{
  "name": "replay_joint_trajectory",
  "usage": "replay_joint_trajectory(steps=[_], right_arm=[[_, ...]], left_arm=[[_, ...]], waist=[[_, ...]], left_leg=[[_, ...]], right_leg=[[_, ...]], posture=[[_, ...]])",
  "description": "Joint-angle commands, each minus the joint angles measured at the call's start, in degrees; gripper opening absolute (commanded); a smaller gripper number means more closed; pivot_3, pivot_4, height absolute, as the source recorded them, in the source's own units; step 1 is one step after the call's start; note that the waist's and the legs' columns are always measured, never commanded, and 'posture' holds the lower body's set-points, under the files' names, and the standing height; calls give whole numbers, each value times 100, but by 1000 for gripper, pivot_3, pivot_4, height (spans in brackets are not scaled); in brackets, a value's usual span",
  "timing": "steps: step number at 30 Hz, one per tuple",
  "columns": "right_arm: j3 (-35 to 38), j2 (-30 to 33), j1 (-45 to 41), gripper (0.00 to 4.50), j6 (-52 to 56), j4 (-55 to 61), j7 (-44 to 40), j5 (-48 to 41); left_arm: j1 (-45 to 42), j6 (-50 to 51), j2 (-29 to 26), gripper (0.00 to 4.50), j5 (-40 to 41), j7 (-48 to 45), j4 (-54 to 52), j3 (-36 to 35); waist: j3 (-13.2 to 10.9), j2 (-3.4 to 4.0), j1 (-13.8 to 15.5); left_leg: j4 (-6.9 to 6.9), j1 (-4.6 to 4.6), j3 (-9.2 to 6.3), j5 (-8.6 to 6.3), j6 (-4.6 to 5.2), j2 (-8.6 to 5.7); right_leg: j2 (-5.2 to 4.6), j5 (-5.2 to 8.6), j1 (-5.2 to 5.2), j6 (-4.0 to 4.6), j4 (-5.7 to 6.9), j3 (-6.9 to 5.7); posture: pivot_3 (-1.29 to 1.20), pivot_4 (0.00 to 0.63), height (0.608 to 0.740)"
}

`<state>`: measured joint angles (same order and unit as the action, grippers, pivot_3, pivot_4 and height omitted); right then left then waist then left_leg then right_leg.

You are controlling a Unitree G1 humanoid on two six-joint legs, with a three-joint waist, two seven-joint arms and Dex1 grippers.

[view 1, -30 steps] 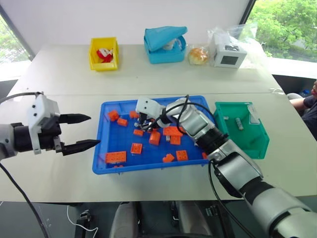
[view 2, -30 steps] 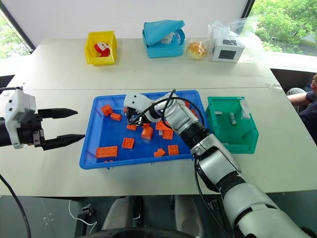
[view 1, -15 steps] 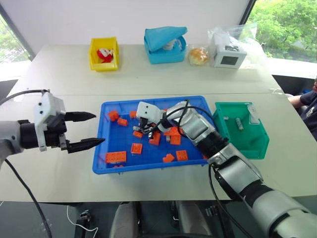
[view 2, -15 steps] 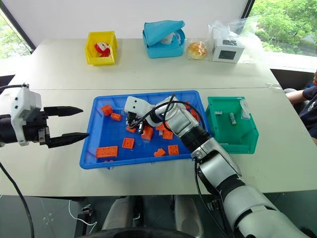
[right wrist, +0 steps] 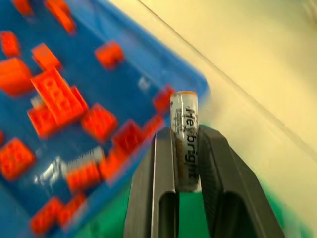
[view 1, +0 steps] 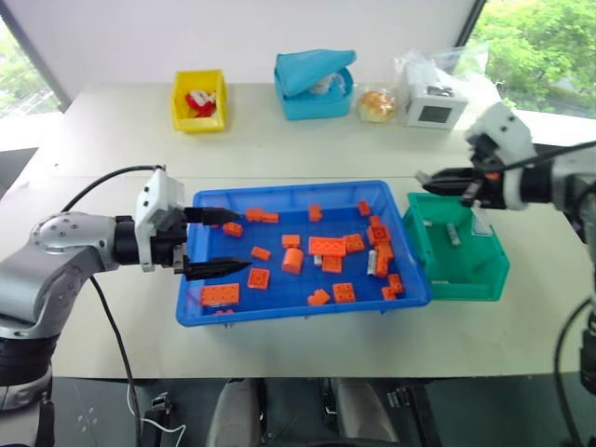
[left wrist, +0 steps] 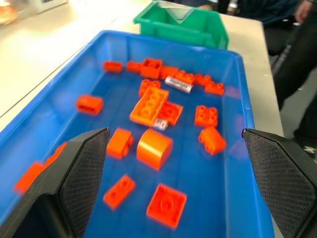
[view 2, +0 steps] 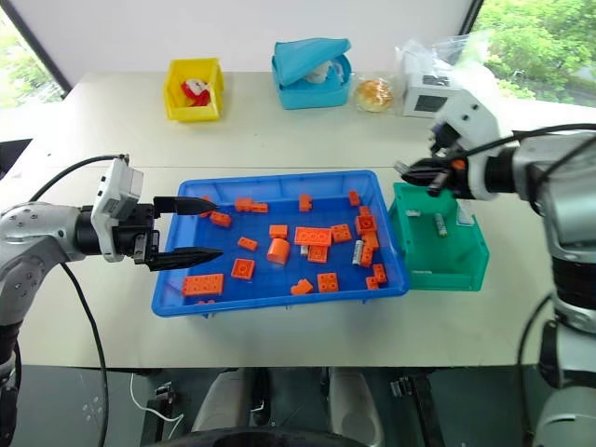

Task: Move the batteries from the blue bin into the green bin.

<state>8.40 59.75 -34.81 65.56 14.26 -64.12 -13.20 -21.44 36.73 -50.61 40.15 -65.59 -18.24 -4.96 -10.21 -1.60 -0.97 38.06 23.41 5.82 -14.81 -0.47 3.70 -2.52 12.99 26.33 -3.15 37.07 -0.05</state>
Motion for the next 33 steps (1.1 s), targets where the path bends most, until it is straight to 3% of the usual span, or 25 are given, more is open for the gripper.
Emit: replay_joint_trajectory(steps=[1, 2, 7, 10, 14, 18, 25, 33], right_arm=[[701, 310, 743, 50, -22, 315, 73, -203], [797, 325, 957, 50, -19, 354, 124, -257], [625, 350, 1324, 2536, -602, 210, 519, -152], [286, 330, 825, 4017, -907, 56, 500, -258], [-456, -80, -332, 4017, -1122, 4, 266, -569], [-1473, -998, -1329, 4017, -1182, -144, 175, -663], [-3049, -1670, -1457, 4017, -2324, -637, -194, 14], [-3576, -2184, -1628, 4017, -3287, -1939, -385, 658]], left_arm=[[-190, -129, 58, 4500, -49, -141, 43, 98], [-235, -135, 81, 4500, -63, -168, 68, 139], [-348, -155, 166, 4500, -144, -217, 119, 225], [-359, -137, 184, 4500, -153, -205, 82, 210], [-328, -86, 185, 4500, -127, -145, -19, 158], [-213, -54, 142, 4500, -119, -61, -130, 43], [65, 26, 39, 4500, -17, 137, -413, -232], [493, 164, -62, 4500, 140, 400, -819, -578]], waist=[[0, 0, -21], [0, 0, -28], [0, 0, -26], [-1, 0, -18], [-2, 0, -41], [-2, 0, -94], [-2, -1, 12], [-2, -4, 14]], left_leg=[[-1, -2, -1, 0, 0, 0], [-1, -3, -1, 0, 0, 0], [4, -3, 1, 1, 0, -1], [5, -2, 0, 1, 1, -1], [4, -2, -1, 1, 1, -1], [3, 0, -9, 1, 1, 4], [6, 15, -1, 1, 1, -1], [15, 14, 0, 2, 0, -4]], right_leg=[[2, 0, -1, -1, 1, 0], [2, 0, -3, -1, 0, 1], [0, -1, -3, -2, 2, 4], [0, 1, -3, -1, 1, 4], [3, 1, -1, -1, 1, 6], [11, 0, 0, -1, 3, 4], [-4, -4, 4, -10, 0, 0], [-7, 0, 1, -3, 1, 0]], posture=[[0, 150, 736], [0, 150, 736], [0, 150, 736], [0, 150, 736], [0, 150, 736], [0, 150, 736], [0, 150, 736], [0, 150, 736]])
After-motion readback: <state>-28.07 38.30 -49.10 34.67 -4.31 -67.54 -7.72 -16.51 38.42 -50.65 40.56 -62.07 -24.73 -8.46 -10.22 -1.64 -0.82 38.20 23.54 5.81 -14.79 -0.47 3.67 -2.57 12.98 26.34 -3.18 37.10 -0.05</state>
